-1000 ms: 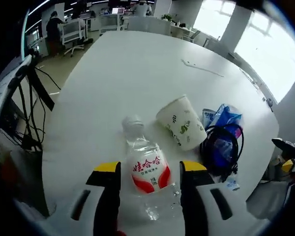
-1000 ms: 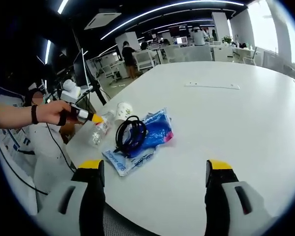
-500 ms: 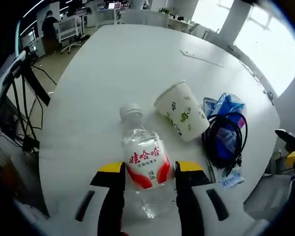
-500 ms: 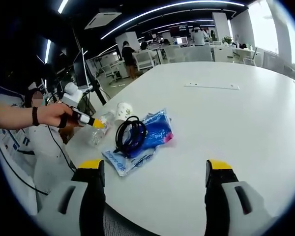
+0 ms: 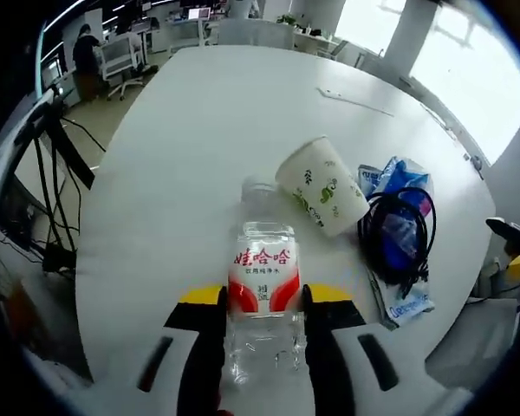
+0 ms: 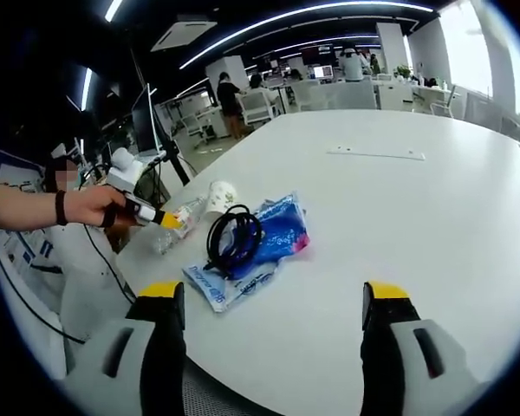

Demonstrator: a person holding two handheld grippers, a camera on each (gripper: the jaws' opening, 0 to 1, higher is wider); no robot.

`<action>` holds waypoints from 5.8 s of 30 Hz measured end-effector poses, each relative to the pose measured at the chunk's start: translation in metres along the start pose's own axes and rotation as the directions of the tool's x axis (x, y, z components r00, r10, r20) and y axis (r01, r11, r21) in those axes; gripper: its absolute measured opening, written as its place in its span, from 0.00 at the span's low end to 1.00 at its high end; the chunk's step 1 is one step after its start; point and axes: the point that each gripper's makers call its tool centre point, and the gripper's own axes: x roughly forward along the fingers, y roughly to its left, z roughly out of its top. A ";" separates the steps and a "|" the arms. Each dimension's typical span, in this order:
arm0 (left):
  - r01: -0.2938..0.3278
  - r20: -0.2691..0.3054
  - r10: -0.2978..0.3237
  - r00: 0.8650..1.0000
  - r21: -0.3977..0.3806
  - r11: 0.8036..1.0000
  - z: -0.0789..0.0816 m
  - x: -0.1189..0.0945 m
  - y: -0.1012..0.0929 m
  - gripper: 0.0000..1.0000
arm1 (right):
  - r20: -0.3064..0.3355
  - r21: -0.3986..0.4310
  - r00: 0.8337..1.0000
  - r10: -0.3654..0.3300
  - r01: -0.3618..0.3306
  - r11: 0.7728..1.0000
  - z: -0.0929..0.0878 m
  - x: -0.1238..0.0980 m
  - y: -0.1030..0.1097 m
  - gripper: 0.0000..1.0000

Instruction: Arrange the tabletop items into an orderly group along one side of the table until the central work area is clear of visible clutter.

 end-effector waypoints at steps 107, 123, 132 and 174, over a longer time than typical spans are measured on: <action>-0.043 -0.033 0.046 0.998 0.090 0.995 0.000 -0.031 -0.009 0.37 | 0.030 0.029 1.000 -0.006 0.005 1.000 -0.002 -0.005 -0.002 0.83; -0.069 0.044 0.064 0.997 0.098 0.993 0.023 -0.049 -0.004 0.37 | 0.038 0.029 0.999 -0.007 0.005 1.000 -0.003 -0.009 -0.001 0.83; -0.093 0.065 0.086 0.994 0.118 0.989 0.025 -0.053 0.000 0.37 | 0.042 0.028 0.999 -0.005 0.004 1.000 -0.002 -0.010 0.001 0.83; -0.121 0.088 0.115 0.989 0.069 0.990 0.003 -0.050 0.001 0.33 | 0.060 0.037 0.998 0.003 -0.005 0.999 -0.001 -0.013 0.004 0.81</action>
